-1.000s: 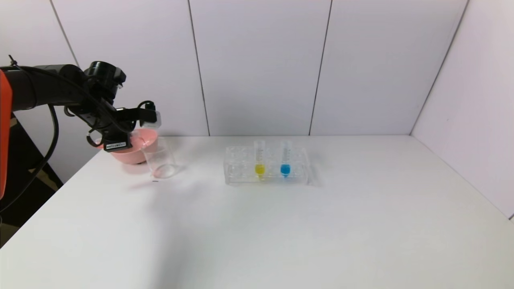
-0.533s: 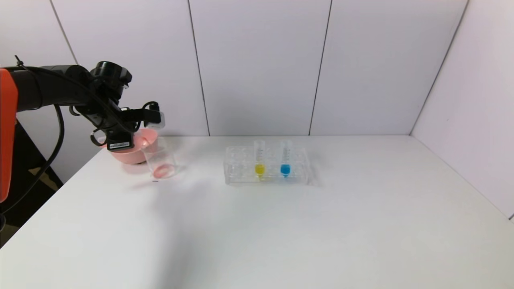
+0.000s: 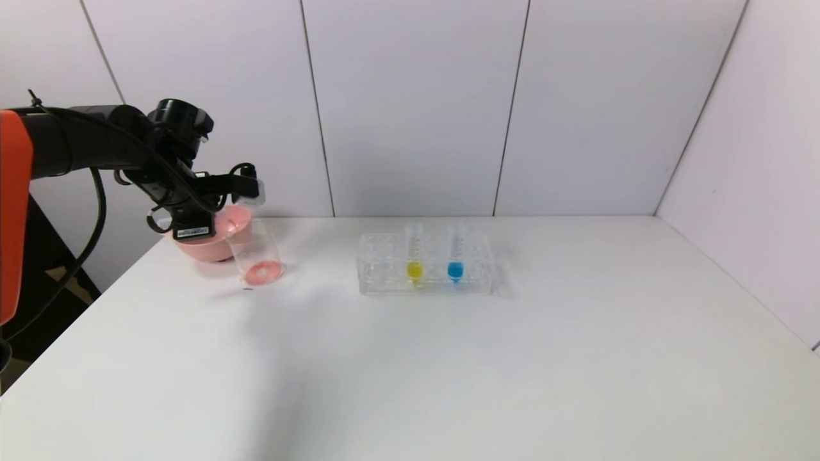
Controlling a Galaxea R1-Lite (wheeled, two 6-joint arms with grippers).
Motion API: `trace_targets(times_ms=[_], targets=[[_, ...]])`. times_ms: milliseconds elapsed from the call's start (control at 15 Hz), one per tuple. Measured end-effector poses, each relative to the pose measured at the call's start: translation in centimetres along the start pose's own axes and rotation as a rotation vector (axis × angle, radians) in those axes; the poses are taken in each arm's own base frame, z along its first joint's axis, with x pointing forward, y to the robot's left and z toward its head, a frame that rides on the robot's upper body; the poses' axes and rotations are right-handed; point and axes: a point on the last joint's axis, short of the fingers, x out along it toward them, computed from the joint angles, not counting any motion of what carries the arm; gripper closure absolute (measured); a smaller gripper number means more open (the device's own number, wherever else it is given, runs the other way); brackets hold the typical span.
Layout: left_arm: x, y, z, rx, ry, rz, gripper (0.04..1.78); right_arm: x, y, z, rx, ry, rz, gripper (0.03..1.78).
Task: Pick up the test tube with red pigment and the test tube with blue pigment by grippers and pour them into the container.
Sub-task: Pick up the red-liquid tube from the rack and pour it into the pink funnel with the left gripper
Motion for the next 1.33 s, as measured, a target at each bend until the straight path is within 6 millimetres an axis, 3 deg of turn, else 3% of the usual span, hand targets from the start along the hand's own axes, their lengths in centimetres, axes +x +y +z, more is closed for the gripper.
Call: trace_targets(times_ms=[1333], targets=[[-0.43, -0.32, 0.66, 0.015, -0.003, -0.011, 1.35, 0.0, 0.0, 0.0, 0.0, 0.0, 0.0, 0.04]])
